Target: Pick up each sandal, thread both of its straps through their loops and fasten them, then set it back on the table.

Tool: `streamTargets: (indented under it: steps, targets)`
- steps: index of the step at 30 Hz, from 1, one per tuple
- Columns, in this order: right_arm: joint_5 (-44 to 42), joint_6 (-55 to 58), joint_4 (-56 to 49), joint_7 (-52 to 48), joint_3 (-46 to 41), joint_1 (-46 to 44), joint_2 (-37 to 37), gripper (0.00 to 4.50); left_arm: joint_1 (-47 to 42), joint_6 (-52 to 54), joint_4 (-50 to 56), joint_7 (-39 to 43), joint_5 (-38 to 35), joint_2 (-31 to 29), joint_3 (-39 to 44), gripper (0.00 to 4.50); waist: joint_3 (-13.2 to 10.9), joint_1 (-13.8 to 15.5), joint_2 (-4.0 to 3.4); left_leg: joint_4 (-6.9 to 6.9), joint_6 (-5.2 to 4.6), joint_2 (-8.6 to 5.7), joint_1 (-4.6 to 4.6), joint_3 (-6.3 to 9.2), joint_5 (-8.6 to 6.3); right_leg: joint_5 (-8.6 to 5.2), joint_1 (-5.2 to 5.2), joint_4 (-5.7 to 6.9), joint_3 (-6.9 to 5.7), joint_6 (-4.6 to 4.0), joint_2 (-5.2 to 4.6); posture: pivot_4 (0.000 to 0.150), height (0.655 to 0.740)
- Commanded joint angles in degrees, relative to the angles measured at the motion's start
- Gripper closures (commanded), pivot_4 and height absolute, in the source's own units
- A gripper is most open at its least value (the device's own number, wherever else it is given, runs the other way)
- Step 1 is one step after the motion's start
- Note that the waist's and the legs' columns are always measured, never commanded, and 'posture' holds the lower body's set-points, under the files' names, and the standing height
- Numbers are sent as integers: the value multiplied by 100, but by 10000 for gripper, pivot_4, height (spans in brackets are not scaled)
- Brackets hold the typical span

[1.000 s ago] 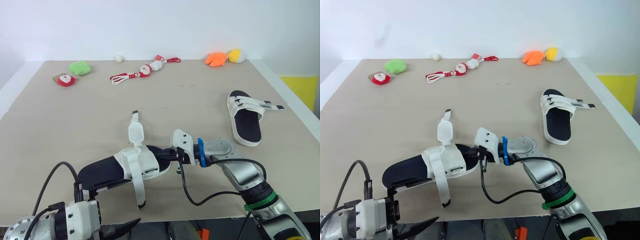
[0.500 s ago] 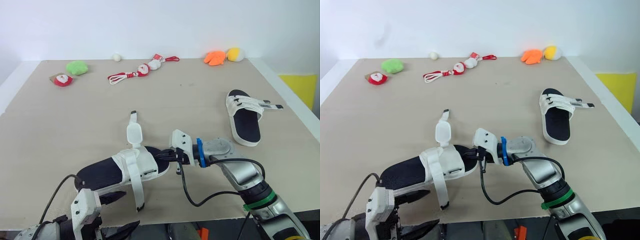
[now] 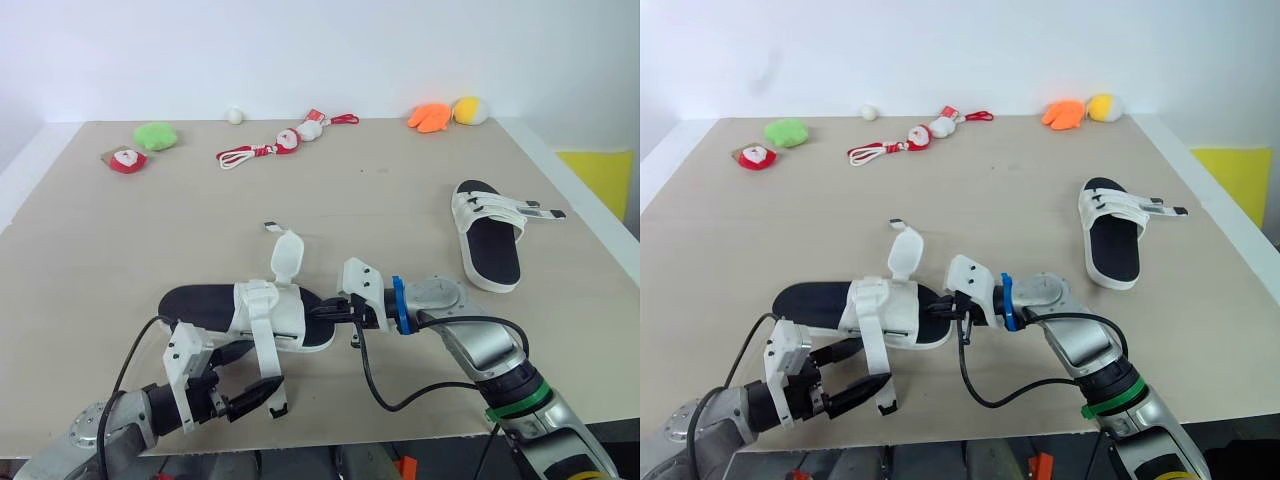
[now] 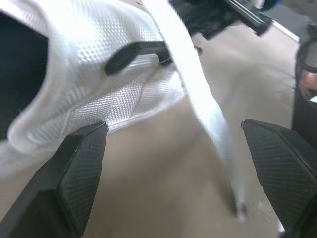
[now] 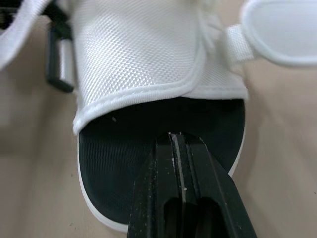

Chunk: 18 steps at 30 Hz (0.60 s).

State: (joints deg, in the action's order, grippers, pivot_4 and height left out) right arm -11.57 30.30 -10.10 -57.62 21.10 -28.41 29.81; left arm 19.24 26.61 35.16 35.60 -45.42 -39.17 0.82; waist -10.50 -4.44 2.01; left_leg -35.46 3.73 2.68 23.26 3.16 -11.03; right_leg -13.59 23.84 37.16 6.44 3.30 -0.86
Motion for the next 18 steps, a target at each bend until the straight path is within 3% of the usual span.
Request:
streamTargets:
  steps: [1,5,9,13,16,18]
  targets:
    - [63,146,-43,19,40,4,62,45000,-225,196,-50,90,-86,16,108,359,0,0,0,0,0,0,0,0,0,0,-1,0,0,0,0,1500,7400]
    - [63,160,-39,31,23,6,69,45000,-167,617,207,317,-590,-113,209,359,0,-1,0,-1,0,0,1,0,0,1,-2,0,2,0,0,1500,7400]
    - [75,176,-49,51,36,3,57,45000,-98,1602,237,408,-1943,-526,496,359,-1,-2,-1,2,0,3,2,2,0,1,2,2,0,0,3,1500,7400]
    - [94,158,-14,77,50,-11,33,45000,-127,2100,152,389,-2582,-768,630,359,-1,-3,-1,0,0,3,2,2,0,0,2,3,1,0,3,1500,7400]
    - [97,142,-2,95,47,-16,19,45000,-325,2246,80,309,-2581,-778,613,9253,-1,-2,-1,-1,0,2,2,2,0,0,3,3,1,0,3,1500,7400]
    - [103,131,2,105,46,-13,16,45000,-455,2303,25,273,-2561,-731,598,18758,-1,-2,-1,-1,0,2,1,2,0,1,3,3,1,0,4,1500,7400]
